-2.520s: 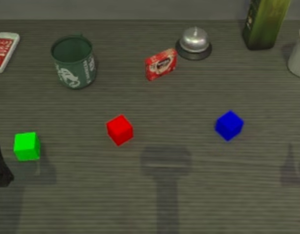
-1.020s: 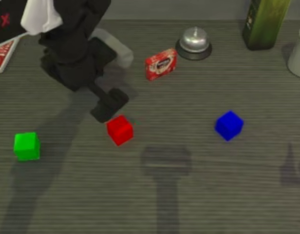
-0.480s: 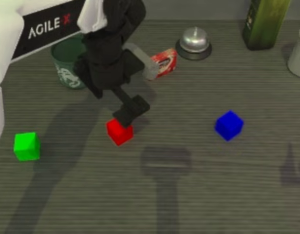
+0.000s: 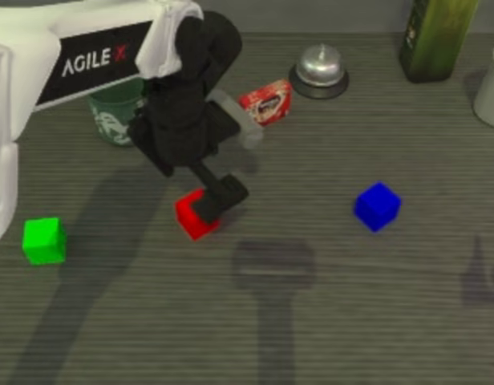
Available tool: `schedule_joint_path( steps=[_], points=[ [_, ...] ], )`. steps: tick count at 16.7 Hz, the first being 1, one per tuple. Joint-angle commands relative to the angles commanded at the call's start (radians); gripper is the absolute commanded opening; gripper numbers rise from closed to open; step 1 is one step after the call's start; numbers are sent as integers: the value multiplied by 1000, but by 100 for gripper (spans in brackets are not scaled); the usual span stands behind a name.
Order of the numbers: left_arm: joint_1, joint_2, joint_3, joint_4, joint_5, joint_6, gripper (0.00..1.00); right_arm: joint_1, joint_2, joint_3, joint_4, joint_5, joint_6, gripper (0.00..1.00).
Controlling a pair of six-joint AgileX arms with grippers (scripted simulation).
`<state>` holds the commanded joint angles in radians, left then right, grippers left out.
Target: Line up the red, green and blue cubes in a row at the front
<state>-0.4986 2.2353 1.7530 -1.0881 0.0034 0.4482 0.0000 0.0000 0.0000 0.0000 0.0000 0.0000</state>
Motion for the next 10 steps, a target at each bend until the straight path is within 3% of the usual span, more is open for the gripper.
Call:
schedule_joint_path(
  steps=[4, 9, 10],
  points=[
    [0, 54, -99, 159, 1, 0, 100, 0, 0, 0, 0, 0, 0, 100],
    [-1, 66, -118, 183, 1, 1, 100, 0, 0, 0, 0, 0, 0, 100],
    [-1, 66, -118, 183, 1, 1, 92, 0, 0, 0, 0, 0, 0, 100]
  ],
)
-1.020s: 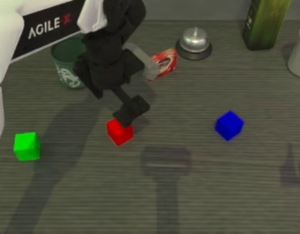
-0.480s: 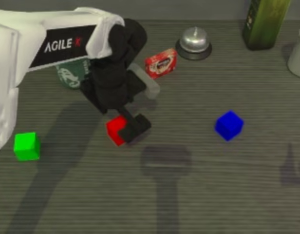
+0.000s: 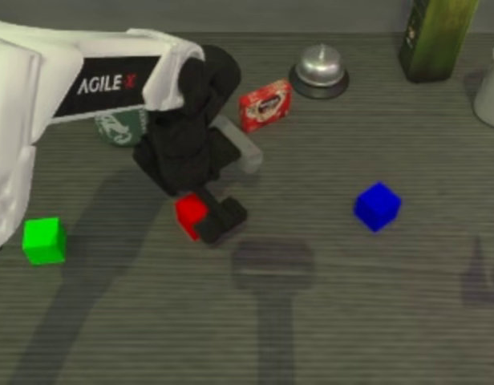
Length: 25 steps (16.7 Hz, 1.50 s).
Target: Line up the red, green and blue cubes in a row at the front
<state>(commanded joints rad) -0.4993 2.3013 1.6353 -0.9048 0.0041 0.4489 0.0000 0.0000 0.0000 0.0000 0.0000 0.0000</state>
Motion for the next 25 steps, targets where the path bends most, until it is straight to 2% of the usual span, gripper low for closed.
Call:
schedule_joint_path(
  steps=[12, 20, 25],
  points=[
    [0, 0, 0, 0, 0, 0, 2, 0, 0, 0, 0, 0, 0, 100],
    [0, 0, 0, 0, 0, 0, 0, 0, 0, 0, 0, 0, 0, 100],
    [3, -56, 67, -91, 12, -5, 0, 0, 0, 0, 0, 0, 0, 100]
  ],
)
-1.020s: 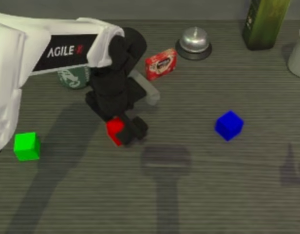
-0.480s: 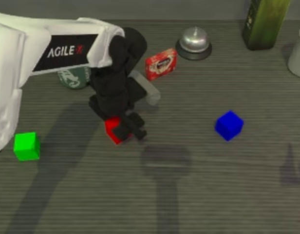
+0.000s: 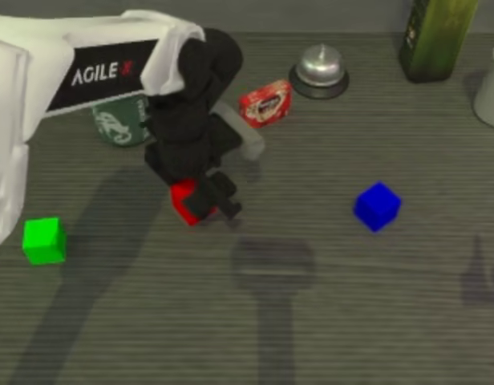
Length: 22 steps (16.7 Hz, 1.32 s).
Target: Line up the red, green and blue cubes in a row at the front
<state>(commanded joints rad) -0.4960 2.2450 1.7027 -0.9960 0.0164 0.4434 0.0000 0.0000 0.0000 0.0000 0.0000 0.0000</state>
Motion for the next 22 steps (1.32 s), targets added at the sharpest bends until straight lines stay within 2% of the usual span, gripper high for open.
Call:
schedule_joint_path(
  steps=[4, 11, 14, 22],
  points=[
    [14, -44, 91, -145, 0, -4, 0, 0, 0, 0, 0, 0, 0, 100],
    [2, -65, 86, -155, 0, 9, 0, 0, 0, 0, 0, 0, 0, 100],
    [-46, -156, -14, -135, 0, 73, 0, 0, 0, 0, 0, 0, 0, 100],
    [-234, -510, -463, -65, 4, 329, 0, 0, 0, 0, 0, 0, 0, 100]
  ],
)
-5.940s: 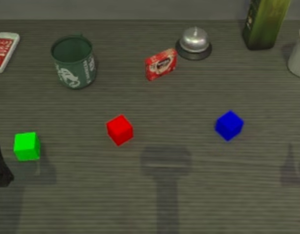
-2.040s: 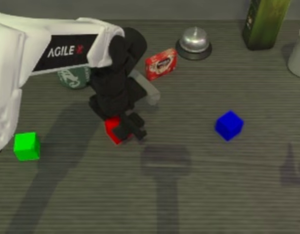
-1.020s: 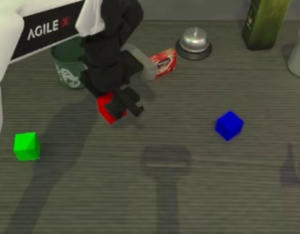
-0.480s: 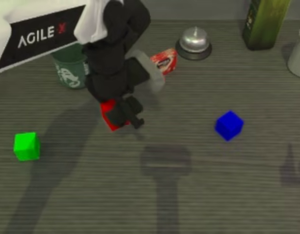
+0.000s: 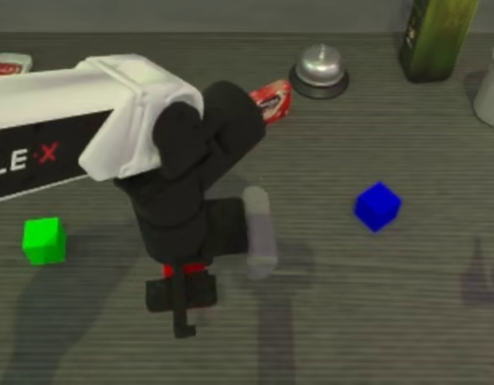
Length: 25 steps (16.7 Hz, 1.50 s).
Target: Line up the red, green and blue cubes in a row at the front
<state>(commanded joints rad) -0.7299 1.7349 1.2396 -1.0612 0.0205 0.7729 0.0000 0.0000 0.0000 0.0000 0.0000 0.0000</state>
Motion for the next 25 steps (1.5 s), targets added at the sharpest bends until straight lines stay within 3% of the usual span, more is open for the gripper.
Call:
schedule_joint_path(
  steps=[8, 15, 20, 25],
  points=[
    [-26, -38, -58, 25, 0, 41, 0, 0, 0, 0, 0, 0, 0, 100],
    [-29, 54, -205, 274, 1, 39, 0, 0, 0, 0, 0, 0, 0, 100],
    [-30, 63, -217, 289, 1, 40, 0, 0, 0, 0, 0, 0, 0, 100],
    [-30, 63, -217, 289, 1, 40, 38, 0, 0, 0, 0, 0, 0, 100]
  ],
)
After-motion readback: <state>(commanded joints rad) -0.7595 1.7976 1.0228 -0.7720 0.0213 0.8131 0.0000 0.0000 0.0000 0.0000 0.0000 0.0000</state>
